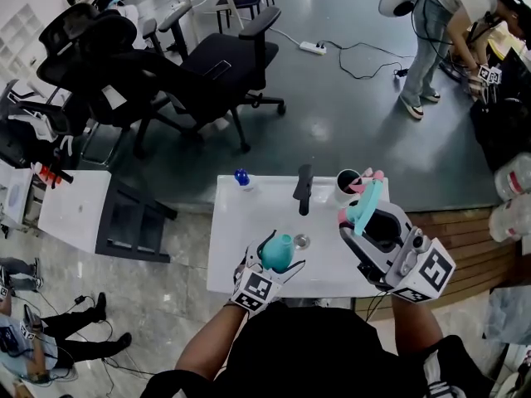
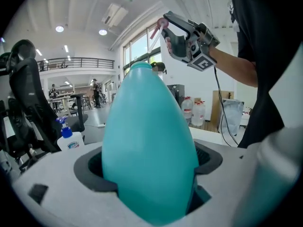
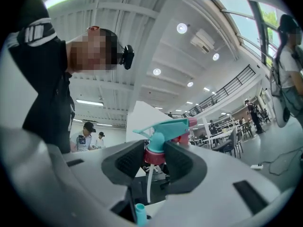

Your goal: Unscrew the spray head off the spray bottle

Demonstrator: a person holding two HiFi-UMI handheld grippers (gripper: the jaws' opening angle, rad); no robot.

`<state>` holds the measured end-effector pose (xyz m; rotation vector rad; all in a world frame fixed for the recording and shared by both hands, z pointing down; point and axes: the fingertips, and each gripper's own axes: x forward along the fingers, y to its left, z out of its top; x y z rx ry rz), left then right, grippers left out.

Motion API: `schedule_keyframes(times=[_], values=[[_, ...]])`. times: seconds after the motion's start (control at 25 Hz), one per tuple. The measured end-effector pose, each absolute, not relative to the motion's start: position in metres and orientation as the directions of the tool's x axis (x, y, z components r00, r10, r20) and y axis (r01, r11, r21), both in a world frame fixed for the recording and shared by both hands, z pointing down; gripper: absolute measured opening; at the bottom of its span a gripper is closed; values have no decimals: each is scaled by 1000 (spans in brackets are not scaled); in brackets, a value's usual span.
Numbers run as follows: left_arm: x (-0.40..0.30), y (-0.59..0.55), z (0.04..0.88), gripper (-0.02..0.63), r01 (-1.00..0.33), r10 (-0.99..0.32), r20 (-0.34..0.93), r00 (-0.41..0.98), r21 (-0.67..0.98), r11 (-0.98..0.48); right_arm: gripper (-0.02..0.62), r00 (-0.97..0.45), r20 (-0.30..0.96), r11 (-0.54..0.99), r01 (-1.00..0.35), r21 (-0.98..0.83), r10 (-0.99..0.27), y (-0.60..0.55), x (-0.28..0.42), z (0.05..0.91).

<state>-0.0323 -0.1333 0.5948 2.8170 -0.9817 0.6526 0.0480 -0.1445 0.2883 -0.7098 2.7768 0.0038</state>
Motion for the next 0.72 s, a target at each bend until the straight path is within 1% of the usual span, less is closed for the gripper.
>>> schedule_keyframes(times=[0.2,0.28,0.4,0.72], values=[[-44,-144,587,468,-665,-622,397,674,-39,-746,141,-827,-189,838,-544,32,-529,-150,48,308],[-48,-149,579,468,-684,-645,380,663,-42,-728,141,-830,-130,832,-552,56,-542,-149,42,324],[-54,-158,564,468,-714,-682,351,641,-54,-698,141,-829,-47,828,-559,45,-557,-149,34,353],[-76,-182,520,468,-813,-793,253,555,-39,-581,140,-780,-7,780,-625,-25,-625,-162,33,402]])
